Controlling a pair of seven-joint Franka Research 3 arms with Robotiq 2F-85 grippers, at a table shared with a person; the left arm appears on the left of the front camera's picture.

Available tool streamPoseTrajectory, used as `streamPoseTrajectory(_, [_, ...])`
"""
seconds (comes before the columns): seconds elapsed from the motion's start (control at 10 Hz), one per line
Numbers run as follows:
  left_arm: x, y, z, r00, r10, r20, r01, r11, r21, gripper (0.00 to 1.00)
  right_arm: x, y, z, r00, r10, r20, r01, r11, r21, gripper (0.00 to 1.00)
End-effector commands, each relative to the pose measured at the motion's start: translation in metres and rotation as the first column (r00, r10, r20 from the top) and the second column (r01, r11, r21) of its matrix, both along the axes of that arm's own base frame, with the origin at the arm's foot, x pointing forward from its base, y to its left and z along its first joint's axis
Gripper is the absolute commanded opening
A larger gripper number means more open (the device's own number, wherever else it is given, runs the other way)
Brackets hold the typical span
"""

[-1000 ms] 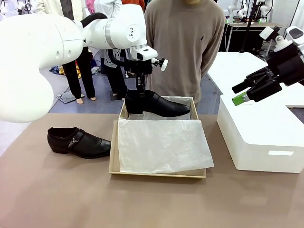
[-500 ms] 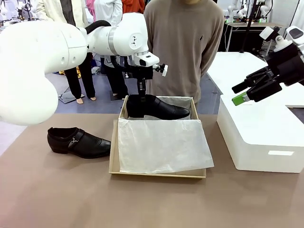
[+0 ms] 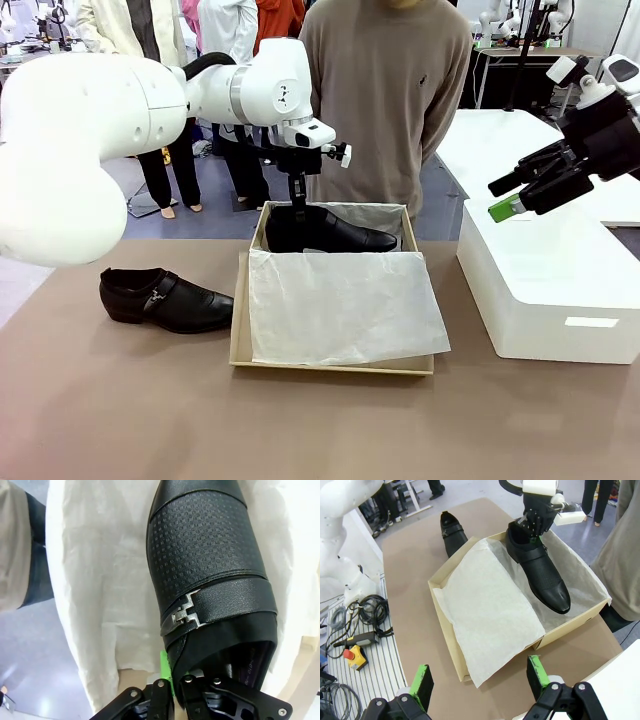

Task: Pack the shoes into the box.
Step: Place one shoe of the Shoes into the Shoes Box.

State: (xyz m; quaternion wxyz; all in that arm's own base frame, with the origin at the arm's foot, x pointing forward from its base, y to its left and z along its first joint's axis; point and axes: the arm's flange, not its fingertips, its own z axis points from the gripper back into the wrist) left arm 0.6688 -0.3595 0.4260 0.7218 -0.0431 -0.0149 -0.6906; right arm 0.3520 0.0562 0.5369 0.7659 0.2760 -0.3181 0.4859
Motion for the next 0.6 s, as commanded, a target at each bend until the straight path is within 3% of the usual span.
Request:
streamPoseTrajectory(0.0, [0.000,0.001,-0.003,0.999,0.038,0.002,-0.038,0.999,0.009,0.00,0.003,0.002,0.000,1.000,0.016,0.024,-0.017,0.999,0.028,1.00])
streamPoseTrajectory(0.5, [0.002,0.004,-0.019,0.998,0.057,-0.016,-0.057,0.998,0.004,0.00,0.003,0.002,0.000,1.000,0.016,0.024,-0.017,0.999,0.028,1.00])
